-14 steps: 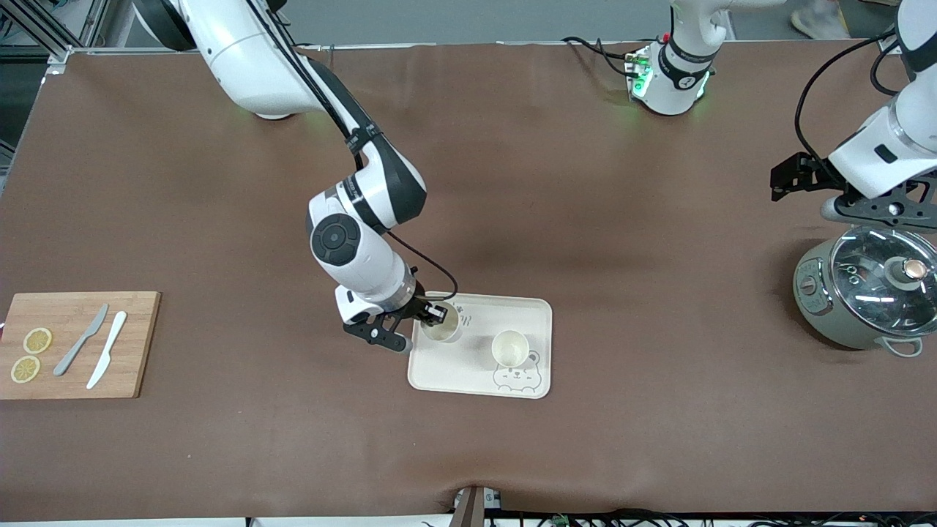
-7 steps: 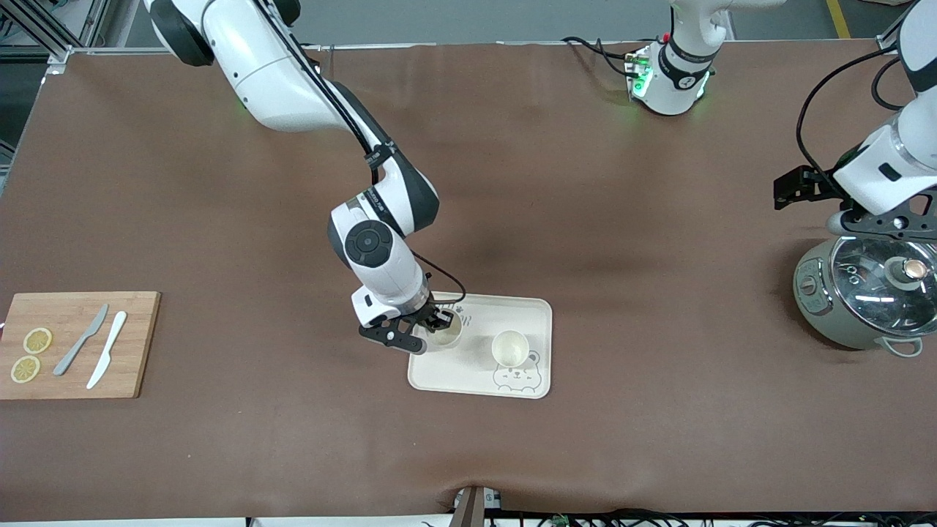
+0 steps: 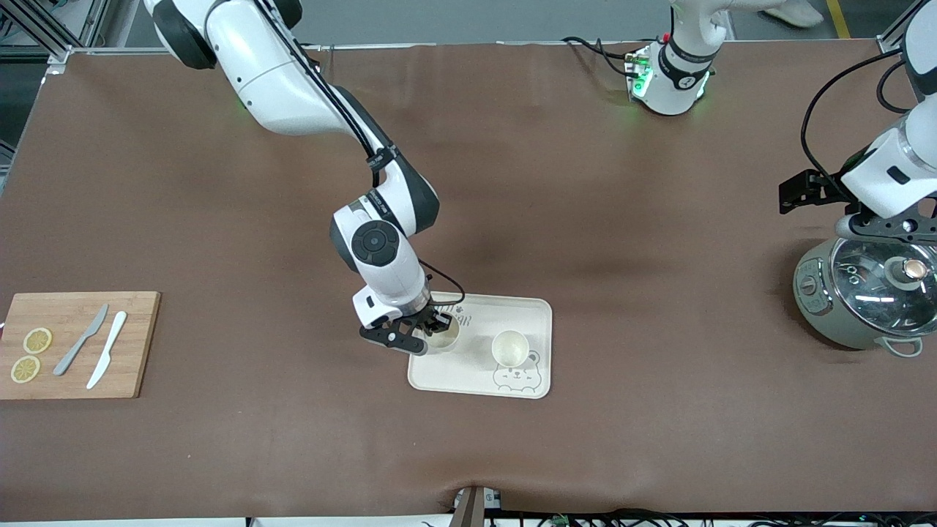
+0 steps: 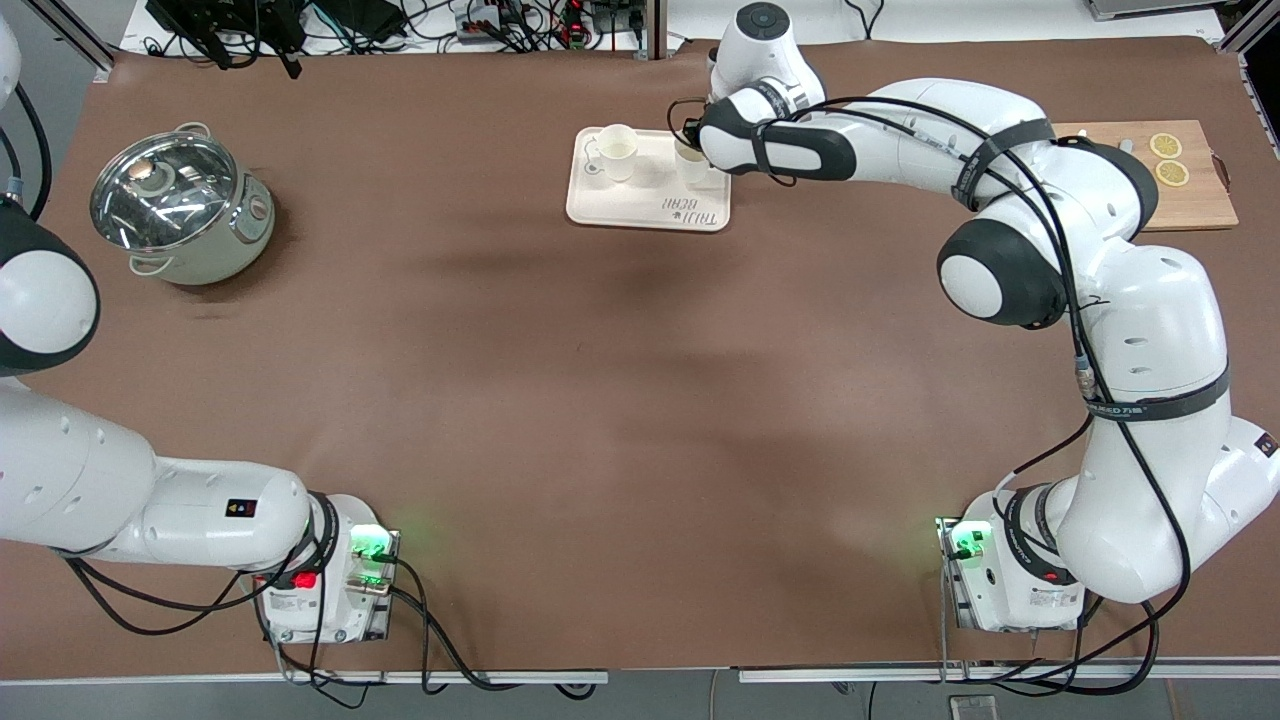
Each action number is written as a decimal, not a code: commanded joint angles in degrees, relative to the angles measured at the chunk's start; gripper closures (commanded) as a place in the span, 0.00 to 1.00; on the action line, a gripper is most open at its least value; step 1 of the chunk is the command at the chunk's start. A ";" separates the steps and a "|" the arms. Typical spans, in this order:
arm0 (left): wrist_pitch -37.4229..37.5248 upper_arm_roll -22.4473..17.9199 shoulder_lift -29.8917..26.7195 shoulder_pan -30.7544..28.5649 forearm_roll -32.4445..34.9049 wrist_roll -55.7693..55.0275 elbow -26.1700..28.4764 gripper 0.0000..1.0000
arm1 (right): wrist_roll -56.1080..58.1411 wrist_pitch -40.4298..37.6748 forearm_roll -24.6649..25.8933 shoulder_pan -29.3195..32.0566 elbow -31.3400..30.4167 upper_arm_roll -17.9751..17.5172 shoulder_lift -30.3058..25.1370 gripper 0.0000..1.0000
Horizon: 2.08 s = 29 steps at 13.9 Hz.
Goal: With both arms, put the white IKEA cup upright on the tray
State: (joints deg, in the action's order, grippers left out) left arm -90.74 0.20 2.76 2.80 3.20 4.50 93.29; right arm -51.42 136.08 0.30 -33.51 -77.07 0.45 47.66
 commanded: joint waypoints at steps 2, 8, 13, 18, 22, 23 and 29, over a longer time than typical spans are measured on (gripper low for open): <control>-0.58 0.50 0.58 0.80 -0.21 -1.24 -1.18 0.00 | -4.12 0.77 3.39 -0.85 1.57 0.70 2.26 1.00; -1.11 1.30 0.49 0.80 -0.82 -1.07 -1.80 0.00 | -5.35 3.05 3.48 -0.85 1.22 0.78 3.06 1.00; -1.11 1.21 0.22 0.71 -0.83 -0.54 -3.47 0.00 | -5.00 3.05 3.48 -0.24 1.22 0.70 3.41 0.14; -1.64 1.21 0.49 0.71 -0.91 -0.89 -3.47 0.00 | -2.55 -3.15 3.31 -0.15 1.13 0.61 -1.67 0.00; -1.64 1.21 0.49 0.80 -0.83 -1.07 -3.29 0.00 | 3.68 -20.89 2.08 1.78 1.13 0.17 -13.17 0.00; -1.64 1.21 0.49 0.80 -0.83 -1.07 -3.29 0.00 | 6.66 -26.25 0.07 2.83 1.22 0.08 -16.95 0.00; -1.64 1.21 0.75 0.71 -0.83 -1.07 -3.29 0.00 | 30.56 -55.62 -5.48 17.31 1.22 0.70 -34.28 0.00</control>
State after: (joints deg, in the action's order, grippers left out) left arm -92.26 1.35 3.28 3.72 3.10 4.10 90.57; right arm -25.44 82.90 -4.29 -19.97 -72.92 2.00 16.98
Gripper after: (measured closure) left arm 0.000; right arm 0.000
